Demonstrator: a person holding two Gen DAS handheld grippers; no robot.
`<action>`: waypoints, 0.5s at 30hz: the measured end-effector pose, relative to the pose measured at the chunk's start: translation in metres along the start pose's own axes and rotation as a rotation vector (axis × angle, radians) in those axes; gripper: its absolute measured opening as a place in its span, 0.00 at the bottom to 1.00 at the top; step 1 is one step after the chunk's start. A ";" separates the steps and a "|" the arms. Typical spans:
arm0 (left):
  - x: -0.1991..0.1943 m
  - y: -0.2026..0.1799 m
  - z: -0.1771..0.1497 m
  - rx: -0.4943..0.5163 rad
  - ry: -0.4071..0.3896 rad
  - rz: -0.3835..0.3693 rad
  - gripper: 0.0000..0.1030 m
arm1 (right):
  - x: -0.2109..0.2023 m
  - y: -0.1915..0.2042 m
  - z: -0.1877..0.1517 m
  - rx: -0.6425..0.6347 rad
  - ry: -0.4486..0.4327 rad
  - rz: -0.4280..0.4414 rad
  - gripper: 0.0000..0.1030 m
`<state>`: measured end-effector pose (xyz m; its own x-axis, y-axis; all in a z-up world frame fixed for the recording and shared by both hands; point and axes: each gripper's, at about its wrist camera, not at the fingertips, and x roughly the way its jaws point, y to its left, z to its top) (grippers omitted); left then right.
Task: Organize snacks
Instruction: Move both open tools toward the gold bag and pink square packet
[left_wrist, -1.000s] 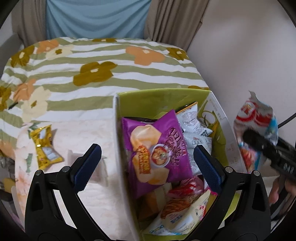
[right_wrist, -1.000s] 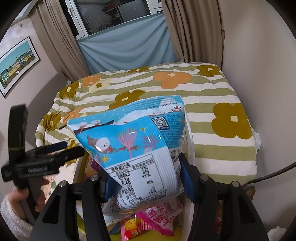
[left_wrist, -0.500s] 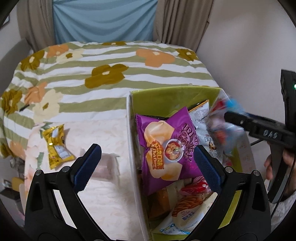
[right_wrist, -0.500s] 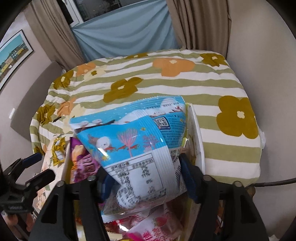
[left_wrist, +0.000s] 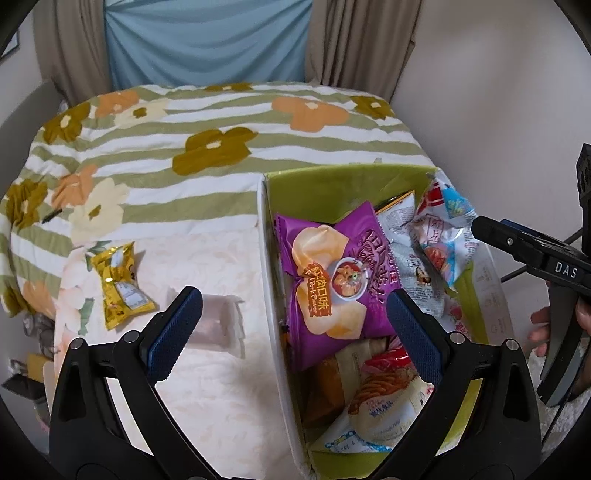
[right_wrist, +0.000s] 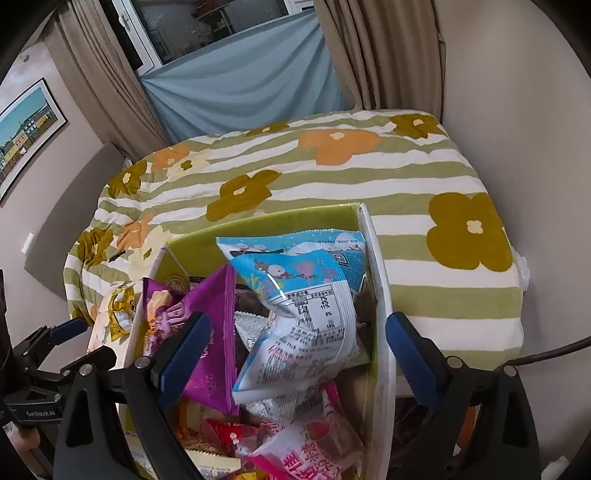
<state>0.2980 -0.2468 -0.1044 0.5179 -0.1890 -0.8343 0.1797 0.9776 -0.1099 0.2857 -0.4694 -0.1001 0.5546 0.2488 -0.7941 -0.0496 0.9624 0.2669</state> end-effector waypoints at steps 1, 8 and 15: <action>-0.004 0.000 0.000 0.000 -0.006 0.000 0.96 | -0.005 0.002 0.000 -0.004 -0.006 0.004 0.92; -0.046 0.018 -0.009 -0.023 -0.064 0.021 0.96 | -0.037 0.030 -0.004 -0.065 -0.048 -0.001 0.92; -0.086 0.069 -0.023 -0.049 -0.116 0.053 0.96 | -0.060 0.084 -0.010 -0.134 -0.102 0.047 0.92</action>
<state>0.2470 -0.1612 -0.0527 0.6191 -0.1434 -0.7721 0.1100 0.9893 -0.0956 0.2395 -0.4026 -0.0355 0.6303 0.2884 -0.7208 -0.1839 0.9575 0.2223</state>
